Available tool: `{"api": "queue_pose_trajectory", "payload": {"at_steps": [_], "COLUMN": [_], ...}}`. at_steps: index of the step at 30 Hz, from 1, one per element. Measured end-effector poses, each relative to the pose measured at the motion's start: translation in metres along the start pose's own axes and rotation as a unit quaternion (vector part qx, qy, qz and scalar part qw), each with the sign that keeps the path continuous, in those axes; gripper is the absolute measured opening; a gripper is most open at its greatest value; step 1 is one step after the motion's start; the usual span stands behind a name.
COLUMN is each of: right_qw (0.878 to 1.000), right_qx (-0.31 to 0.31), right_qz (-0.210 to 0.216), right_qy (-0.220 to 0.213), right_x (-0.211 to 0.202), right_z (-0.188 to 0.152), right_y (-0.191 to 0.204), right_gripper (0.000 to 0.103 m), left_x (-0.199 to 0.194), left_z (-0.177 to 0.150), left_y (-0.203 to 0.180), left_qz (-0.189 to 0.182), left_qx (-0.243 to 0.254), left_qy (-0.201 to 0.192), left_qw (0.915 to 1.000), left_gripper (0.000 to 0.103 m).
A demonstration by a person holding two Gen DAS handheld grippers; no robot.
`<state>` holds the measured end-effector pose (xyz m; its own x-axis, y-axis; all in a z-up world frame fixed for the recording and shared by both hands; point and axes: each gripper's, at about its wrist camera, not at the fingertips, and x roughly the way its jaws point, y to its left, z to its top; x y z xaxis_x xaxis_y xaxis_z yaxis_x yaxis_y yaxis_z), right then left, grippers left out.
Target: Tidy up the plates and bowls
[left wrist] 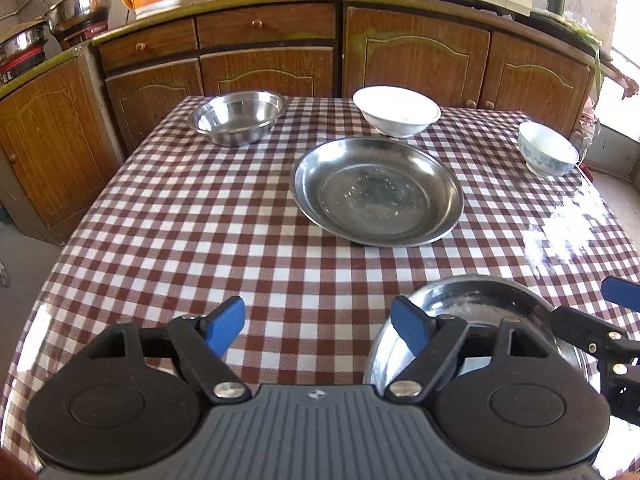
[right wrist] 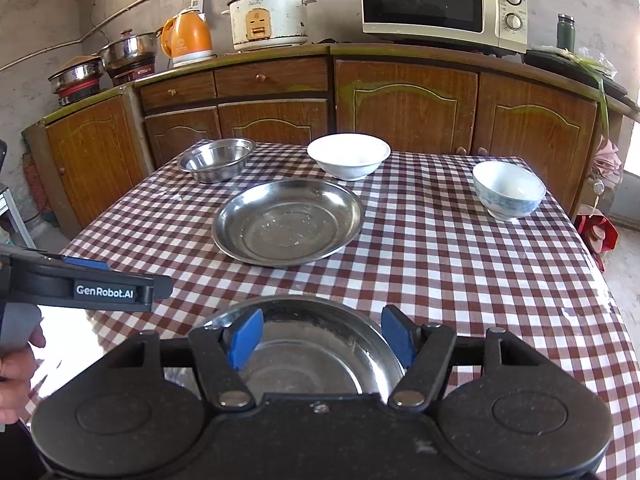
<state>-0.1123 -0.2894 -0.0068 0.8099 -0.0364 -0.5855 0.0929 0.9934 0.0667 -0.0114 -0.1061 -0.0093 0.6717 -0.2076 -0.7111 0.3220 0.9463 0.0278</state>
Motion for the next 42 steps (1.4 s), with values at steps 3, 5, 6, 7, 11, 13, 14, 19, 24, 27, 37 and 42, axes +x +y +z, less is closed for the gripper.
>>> {"api": "queue_pose_trajectory", "payload": {"at_steps": [3,5,6,7,11,13,14,19,24,27,37,42], "right_qw": [1.0,1.0,1.0,1.0,1.0,1.0,1.0,1.0,1.0,1.0,1.0,1.0], "right_qx": [0.001,0.001,0.002,0.002,0.001,0.001,0.002,0.014,0.016,0.018,0.021,0.024], "right_qz": [0.002,0.004,0.005,0.006,0.008,0.009,0.008,0.013,0.013,0.014,0.014,0.014], "right_qy": [-0.002,-0.003,-0.004,-0.005,-0.006,-0.006,-0.005,0.002,0.0,-0.001,0.0,0.0], "right_x": [0.001,0.002,0.002,0.003,0.005,0.007,0.007,0.014,0.016,0.018,0.022,0.028], "right_z": [0.005,0.008,0.01,0.011,0.015,0.016,0.016,0.018,0.022,0.024,0.026,0.028], "right_y": [0.002,0.002,0.002,0.002,0.004,0.005,0.005,0.003,0.003,0.003,0.003,0.002], "right_gripper": [0.078,0.078,0.079,0.079,0.079,0.079,0.079,0.079,0.079,0.079,0.079,0.079], "left_x": [-0.002,-0.004,-0.004,-0.004,-0.002,0.0,0.001,0.007,0.01,0.011,0.014,0.017], "left_z": [0.005,0.008,0.009,0.01,0.013,0.014,0.014,0.017,0.02,0.021,0.023,0.025], "left_y": [0.002,0.003,0.004,0.005,0.008,0.01,0.01,0.012,0.012,0.014,0.014,0.014], "left_qz": [0.002,0.001,0.002,0.003,0.006,0.007,0.007,0.011,0.012,0.003,-0.007,-0.005], "left_qx": [0.002,0.001,0.002,0.002,-0.002,-0.005,-0.007,-0.005,-0.003,-0.009,-0.017,-0.015], "left_qy": [-0.004,-0.007,-0.008,-0.009,-0.01,-0.006,-0.003,0.003,0.008,0.005,-0.007,-0.004], "left_qw": [1.0,1.0,1.0,0.9999,0.9999,0.9999,0.9999,0.9999,0.9999,0.9999,0.9998,0.9999], "left_gripper": [0.085,0.086,0.087,0.088,0.09,0.093,0.093,0.093,0.094,0.094,0.095,0.095]}}
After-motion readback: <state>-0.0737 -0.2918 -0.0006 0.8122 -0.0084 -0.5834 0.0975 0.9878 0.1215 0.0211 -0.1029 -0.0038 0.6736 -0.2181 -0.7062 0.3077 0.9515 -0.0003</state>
